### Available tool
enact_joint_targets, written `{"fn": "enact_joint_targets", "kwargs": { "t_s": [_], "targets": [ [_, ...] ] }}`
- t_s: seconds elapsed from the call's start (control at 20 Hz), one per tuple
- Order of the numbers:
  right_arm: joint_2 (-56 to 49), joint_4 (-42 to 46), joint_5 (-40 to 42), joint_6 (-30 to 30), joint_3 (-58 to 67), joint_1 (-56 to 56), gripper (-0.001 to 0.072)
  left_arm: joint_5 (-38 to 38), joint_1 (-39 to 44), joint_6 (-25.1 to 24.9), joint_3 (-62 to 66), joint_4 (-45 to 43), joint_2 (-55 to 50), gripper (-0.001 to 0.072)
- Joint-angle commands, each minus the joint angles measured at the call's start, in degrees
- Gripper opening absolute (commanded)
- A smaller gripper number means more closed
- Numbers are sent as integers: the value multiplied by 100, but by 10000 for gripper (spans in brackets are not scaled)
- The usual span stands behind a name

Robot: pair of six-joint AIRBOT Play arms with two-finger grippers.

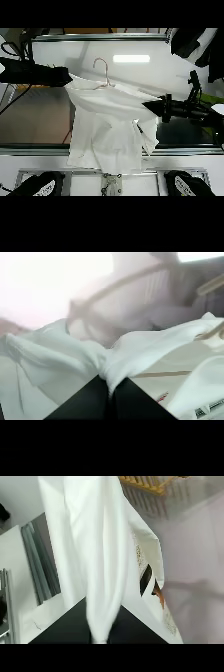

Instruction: Fold the clothes and pants, and hang the long-sleeved shirts on hangers.

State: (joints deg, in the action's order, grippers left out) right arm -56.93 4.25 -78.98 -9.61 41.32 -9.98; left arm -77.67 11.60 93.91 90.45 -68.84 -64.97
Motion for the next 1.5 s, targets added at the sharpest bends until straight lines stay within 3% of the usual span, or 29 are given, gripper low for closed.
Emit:
{"fn": "enact_joint_targets", "kwargs": {
  "t_s": [0.0, 0.25, 0.65, 0.7, 0.75, 0.8, 1.0, 1.2, 1.25, 1.35, 1.45],
  "targets": [
    [-186, -531, -188, 525, -354, 223, 9, -247, 708, 264, 496, -804, -4, 16],
    [-214, -1292, 627, 688, -352, 1082, 9, -527, 1119, 431, 680, -1163, -22, 16],
    [-203, -1899, 702, 811, -345, 1235, 10, -831, 1211, 424, 680, -1248, -57, 19],
    [-203, -1915, 702, 813, -345, 1233, 9, -824, 1209, 422, 680, -1250, -48, 122],
    [-203, -1915, 699, 811, -345, 1233, 9, -778, 1211, 424, 680, -1250, -9, 451],
    [-203, -1917, 699, 811, -345, 1233, 9, -678, 1211, 424, 680, -1248, 55, 595],
    [-203, -1996, 699, 813, -345, 1233, 9, -87, 1209, 426, 680, -1261, 514, 593],
    [-203, -2107, 702, 817, -345, 1231, 9, 26, 1117, 431, 680, -1266, 911, 592],
    [-201, -2326, 702, 844, -343, 1220, 9, 22, 1032, 450, 678, -1266, 988, 514],
    [-188, -2610, 726, 990, -173, 1163, 10, 24, 837, 448, 678, -1261, 1119, 19],
    [-70, -2288, 1102, 935, 260, 981, 9, 28, 656, 446, 678, -1257, 1224, 17]
  ]
}}
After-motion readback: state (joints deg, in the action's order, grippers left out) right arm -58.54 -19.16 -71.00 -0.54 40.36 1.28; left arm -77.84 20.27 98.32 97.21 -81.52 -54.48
